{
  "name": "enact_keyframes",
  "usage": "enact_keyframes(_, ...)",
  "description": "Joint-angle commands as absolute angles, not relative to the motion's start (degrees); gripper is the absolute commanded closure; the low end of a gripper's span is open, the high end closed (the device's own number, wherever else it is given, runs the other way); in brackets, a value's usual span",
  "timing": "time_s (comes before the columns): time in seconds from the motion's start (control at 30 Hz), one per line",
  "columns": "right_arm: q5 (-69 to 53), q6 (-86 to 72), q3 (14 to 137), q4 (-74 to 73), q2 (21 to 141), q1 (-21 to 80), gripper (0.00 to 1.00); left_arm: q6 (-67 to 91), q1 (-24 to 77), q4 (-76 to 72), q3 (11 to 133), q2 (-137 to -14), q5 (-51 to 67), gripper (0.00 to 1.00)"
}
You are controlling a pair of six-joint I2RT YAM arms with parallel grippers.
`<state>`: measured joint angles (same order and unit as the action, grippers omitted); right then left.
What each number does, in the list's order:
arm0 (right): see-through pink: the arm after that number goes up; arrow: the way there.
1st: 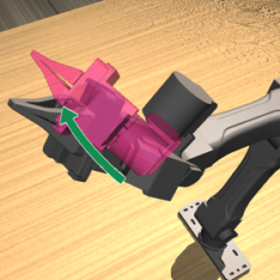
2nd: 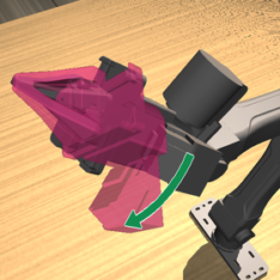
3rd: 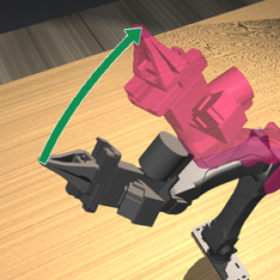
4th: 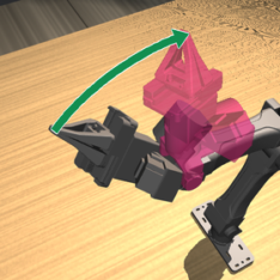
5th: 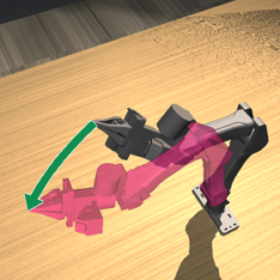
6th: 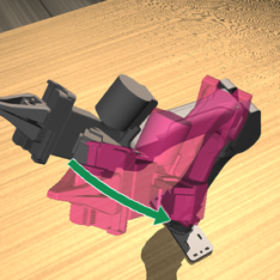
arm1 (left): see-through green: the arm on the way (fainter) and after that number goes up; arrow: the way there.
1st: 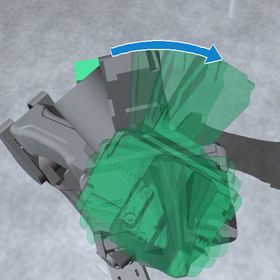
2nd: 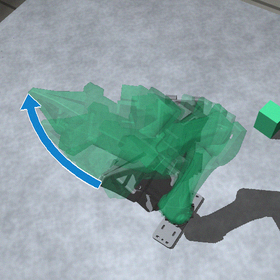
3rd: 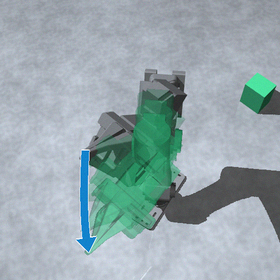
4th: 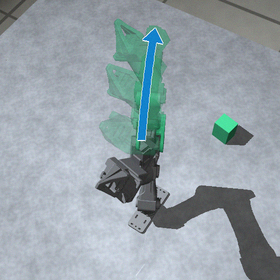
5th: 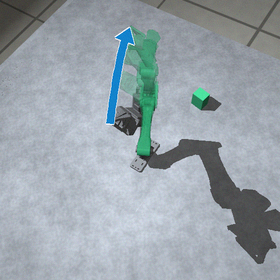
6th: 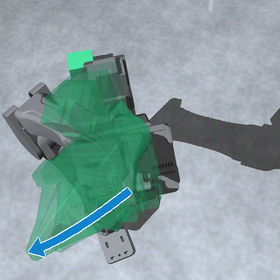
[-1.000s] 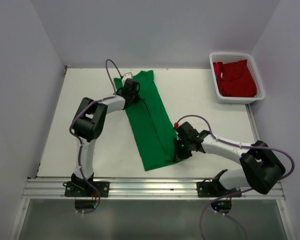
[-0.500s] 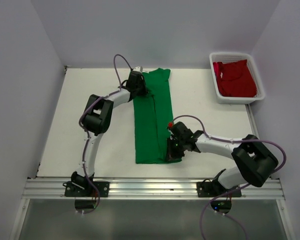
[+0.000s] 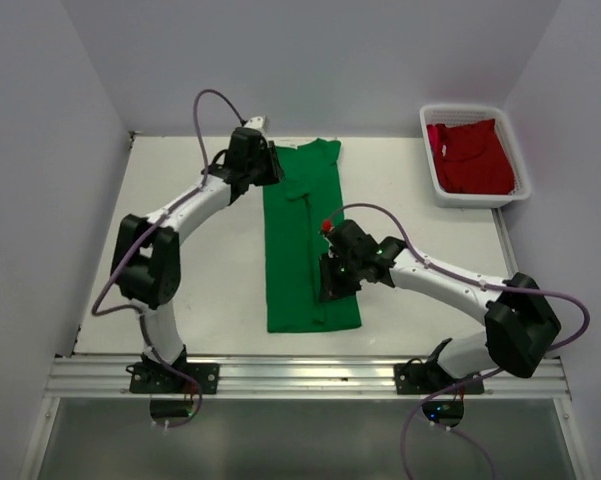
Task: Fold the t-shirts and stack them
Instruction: Rotate the tshirt 90 degrees, then grab the bottom of the folded rectangular tshirt with both arms
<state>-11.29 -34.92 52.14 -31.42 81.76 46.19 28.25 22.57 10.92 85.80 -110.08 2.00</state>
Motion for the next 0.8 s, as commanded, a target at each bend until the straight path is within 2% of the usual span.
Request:
enact_keyframes(0.0, -6.43, -31.47, 59.22, -38.22, 77.79, 46.32, 0.53, 27.86, 22.32, 17.38, 82.19, -97.07, 0.18, 0.59)
enact_keyframes(0.03, -4.33, -31.55, 60.28, -40.41, 77.44, 46.23, 0.41, 28.30, 22.41, 18.79, 77.91, -94.94, 0.26, 0.48)
enact_keyframes(0.07, -1.09, -31.64, 61.34, -41.91, 77.43, 46.23, 0.31, 28.74, 23.02, 20.55, 75.52, -93.09, 0.26, 0.46)
enact_keyframes(0.13, 7.36, -33.04, 63.63, -46.20, 78.66, 45.53, 0.18, 29.97, 23.99, 27.05, 66.77, -87.56, -1.39, 0.44)
enact_keyframes(0.17, 8.77, -33.66, 63.81, -47.27, 79.18, 44.92, 0.16, 30.49, 25.30, 28.64, 63.14, -85.45, -1.32, 0.44)
enact_keyframes(0.33, 6.43, -37.08, 56.35, -43.36, 78.15, 40.97, 0.15, 37.78, 29.96, 27.34, 37.33, -64.72, 7.08, 0.38)
enact_keyframes(0.43, 2.38, -38.23, 50.03, -38.52, 75.16, 38.59, 0.17, 42.62, 32.25, 23.65, 27.90, -54.43, 12.98, 0.37)
enact_keyframes(0.6, -4.91, -39.02, 43.26, -34.55, 72.25, 37.09, 0.25, 45.88, 32.43, 24.86, 22.94, -43.17, 16.78, 0.36)
enact_keyframes(0.77, -8.08, -40.95, 38.86, -30.86, 70.75, 36.04, 0.32, 49.20, 32.43, 20.85, 16.19, -41.22, 22.22, 0.35)
